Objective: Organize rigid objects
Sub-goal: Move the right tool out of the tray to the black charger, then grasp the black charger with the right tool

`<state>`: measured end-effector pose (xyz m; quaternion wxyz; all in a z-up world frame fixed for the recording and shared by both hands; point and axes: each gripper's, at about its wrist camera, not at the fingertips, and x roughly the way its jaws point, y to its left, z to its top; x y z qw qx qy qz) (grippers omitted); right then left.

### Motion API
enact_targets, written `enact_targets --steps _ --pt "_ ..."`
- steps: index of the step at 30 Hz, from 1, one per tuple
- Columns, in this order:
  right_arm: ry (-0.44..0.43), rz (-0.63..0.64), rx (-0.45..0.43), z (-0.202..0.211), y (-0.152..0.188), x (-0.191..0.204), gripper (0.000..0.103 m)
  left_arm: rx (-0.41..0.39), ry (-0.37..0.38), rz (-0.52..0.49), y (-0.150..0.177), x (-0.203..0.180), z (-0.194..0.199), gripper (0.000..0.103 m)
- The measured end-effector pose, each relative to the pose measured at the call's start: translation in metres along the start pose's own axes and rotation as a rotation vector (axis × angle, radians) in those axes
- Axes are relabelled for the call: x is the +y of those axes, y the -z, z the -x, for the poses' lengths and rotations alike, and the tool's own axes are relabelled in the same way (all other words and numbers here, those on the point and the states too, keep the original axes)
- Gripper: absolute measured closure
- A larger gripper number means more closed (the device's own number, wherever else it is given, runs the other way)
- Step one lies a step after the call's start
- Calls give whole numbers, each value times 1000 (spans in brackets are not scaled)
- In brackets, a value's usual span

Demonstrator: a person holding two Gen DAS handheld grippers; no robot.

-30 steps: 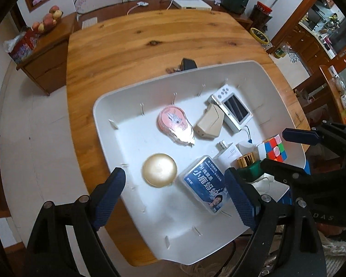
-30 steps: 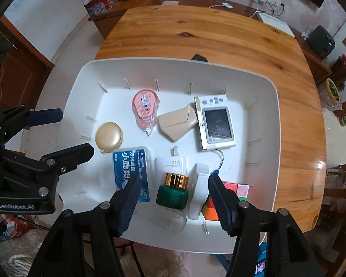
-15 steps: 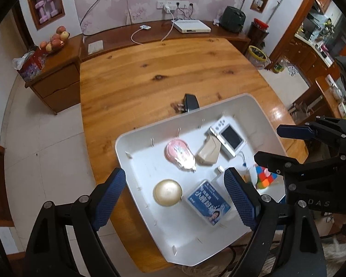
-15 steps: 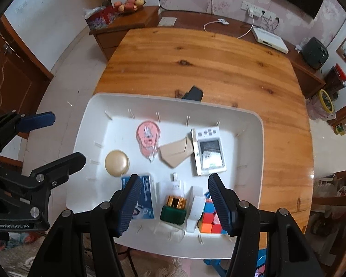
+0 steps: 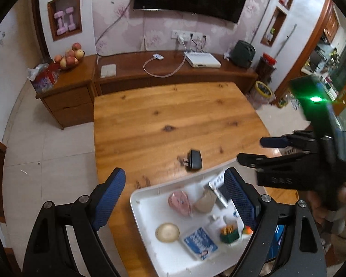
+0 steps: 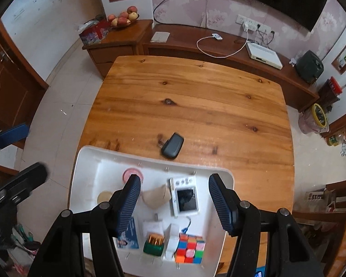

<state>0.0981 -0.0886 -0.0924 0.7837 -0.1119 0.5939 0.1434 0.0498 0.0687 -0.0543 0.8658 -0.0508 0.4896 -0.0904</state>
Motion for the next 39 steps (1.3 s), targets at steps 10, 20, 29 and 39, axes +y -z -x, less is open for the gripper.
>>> enact_targets --steps 10,20,29,39 --pt "-93 -82 201 -96 -58 -30 40 3 -29 114 -22 15 -28 14" --pt "-144 -25 389 -193 -68 -13 41 73 -57 200 -21 28 -65 14" --pt "-136 68 469 -228 -64 3 40 114 -60 262 -18 39 -81 14" --pt "-96 108 469 -243 -60 12 51 150 -51 267 -14 37 -95 14"
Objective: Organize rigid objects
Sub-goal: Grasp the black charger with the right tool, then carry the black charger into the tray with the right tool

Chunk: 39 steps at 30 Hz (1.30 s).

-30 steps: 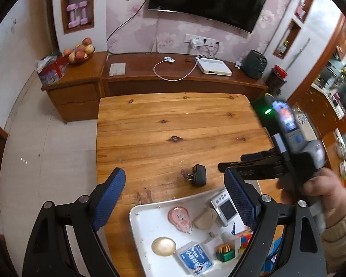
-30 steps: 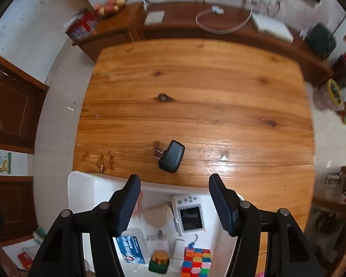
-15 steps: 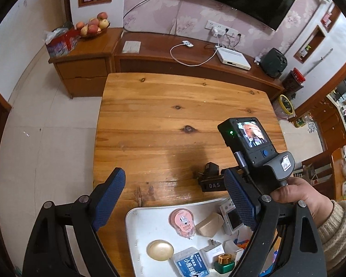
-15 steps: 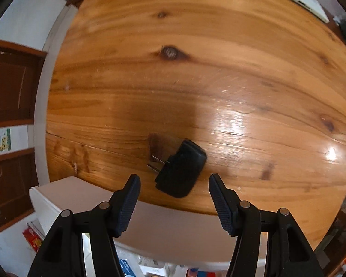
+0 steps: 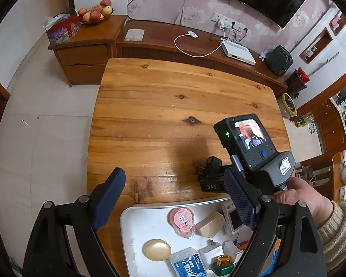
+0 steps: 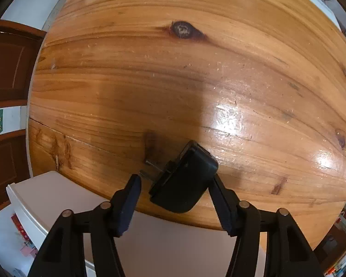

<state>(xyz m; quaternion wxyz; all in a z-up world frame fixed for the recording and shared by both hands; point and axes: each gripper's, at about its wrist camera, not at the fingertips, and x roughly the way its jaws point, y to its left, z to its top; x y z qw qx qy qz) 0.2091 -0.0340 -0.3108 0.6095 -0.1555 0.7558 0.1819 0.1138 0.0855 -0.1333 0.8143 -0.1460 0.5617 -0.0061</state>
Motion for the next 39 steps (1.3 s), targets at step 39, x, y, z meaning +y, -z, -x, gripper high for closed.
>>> enact_targets --steps 39 --pt "187 -134 -456 136 232 36 51 42 140 -215 108 -36 60 14"
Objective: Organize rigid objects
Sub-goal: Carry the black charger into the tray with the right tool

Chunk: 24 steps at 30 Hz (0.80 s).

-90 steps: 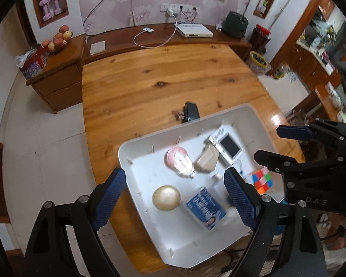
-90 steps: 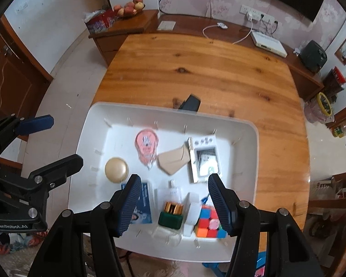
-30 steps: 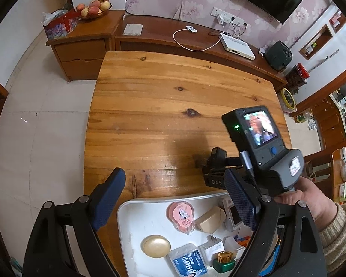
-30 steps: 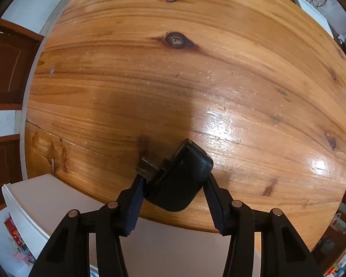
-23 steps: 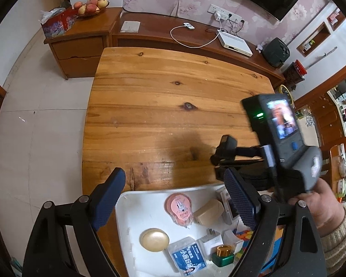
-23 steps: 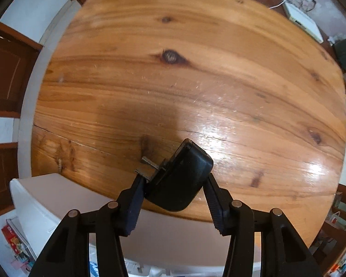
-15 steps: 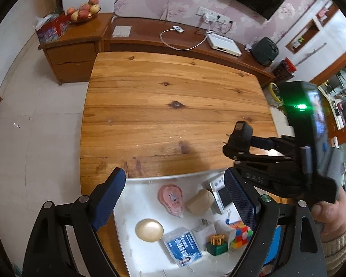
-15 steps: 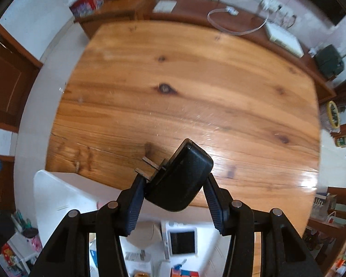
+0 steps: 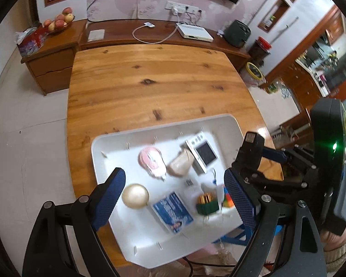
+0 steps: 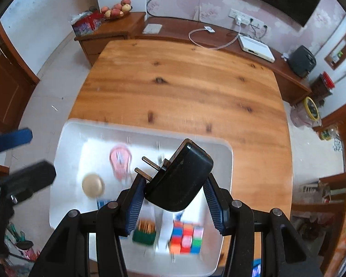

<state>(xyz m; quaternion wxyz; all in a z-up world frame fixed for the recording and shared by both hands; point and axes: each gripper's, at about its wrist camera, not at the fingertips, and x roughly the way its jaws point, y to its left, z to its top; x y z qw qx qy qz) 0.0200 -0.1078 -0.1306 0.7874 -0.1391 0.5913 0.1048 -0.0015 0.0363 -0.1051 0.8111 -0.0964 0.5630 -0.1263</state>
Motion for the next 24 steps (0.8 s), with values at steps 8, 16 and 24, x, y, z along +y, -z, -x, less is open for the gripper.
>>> enact_targets --steps 8,16,24 --pt "12 -77 57 -12 59 3 51 3 -69 -46 35 -11 -9 14" --pt "2 -104 86 -25 79 7 51 21 -124 -36 50 -13 -15 14" --pt "-64 -95 106 -27 83 -5 44 19 -153 -15 52 -33 -14 14"
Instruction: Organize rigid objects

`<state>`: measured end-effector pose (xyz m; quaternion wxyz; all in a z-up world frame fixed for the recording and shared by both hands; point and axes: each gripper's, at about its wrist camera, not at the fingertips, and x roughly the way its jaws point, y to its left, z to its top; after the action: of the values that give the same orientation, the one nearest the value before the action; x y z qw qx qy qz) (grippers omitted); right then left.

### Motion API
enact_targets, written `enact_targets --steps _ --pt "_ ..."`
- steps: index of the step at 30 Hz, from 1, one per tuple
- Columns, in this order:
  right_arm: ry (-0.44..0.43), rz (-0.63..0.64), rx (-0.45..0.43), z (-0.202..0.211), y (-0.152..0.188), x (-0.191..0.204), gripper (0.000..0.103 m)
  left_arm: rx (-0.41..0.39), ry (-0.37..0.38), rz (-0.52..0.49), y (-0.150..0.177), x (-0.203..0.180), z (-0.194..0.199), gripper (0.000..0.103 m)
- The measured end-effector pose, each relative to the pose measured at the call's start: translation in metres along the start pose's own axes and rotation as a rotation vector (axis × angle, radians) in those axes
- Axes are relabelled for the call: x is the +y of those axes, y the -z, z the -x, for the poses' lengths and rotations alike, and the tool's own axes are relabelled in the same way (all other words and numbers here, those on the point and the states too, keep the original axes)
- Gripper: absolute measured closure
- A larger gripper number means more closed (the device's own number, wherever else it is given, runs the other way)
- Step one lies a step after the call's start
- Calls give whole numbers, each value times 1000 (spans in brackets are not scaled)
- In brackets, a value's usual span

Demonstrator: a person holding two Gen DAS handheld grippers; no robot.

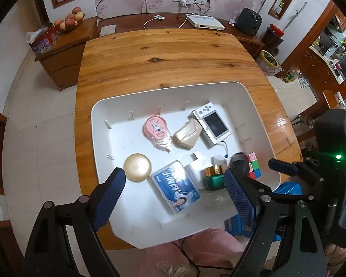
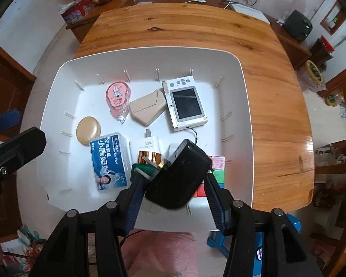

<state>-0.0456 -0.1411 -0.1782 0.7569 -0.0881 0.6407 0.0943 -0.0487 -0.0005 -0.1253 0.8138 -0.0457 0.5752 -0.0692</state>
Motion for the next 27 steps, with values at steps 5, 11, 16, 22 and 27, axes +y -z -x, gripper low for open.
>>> enact_targets --steps 5,11,16,22,27 --pt "-45 24 -49 21 3 -12 39 -18 -29 22 -2 -9 10 14" --pt "-37 51 -180 66 0 -15 39 -63 -66 47 -4 -16 35 14" --pt "-10 22 -337 110 4 -22 37 -120 -80 77 -6 -22 64 14" --pt "4 -24 -490 155 9 -30 33 -160 -75 130 -7 -27 90 14" --pt "-40 -70 -544 178 15 -40 32 -213 -85 105 -7 -39 105 14"
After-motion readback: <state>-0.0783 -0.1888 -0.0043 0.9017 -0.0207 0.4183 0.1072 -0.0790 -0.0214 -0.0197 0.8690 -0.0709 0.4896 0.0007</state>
